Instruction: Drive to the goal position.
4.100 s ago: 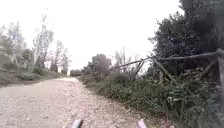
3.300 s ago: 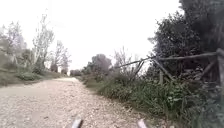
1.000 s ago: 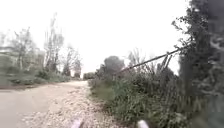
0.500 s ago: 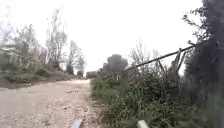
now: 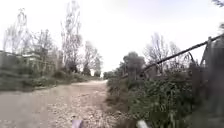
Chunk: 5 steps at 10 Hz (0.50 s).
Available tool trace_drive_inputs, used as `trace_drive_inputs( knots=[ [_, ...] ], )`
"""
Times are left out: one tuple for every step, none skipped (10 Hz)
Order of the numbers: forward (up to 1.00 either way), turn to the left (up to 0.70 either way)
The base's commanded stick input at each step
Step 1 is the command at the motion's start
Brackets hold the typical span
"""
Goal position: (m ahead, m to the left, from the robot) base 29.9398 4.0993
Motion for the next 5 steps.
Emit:
trace_drive_inputs(
  knots=[
    [0.39, 0.0],
    [0.39, 0.0],
    [0.47, 0.0],
    [0.61, 0.0],
    [0.68, 0.0]
  ],
)
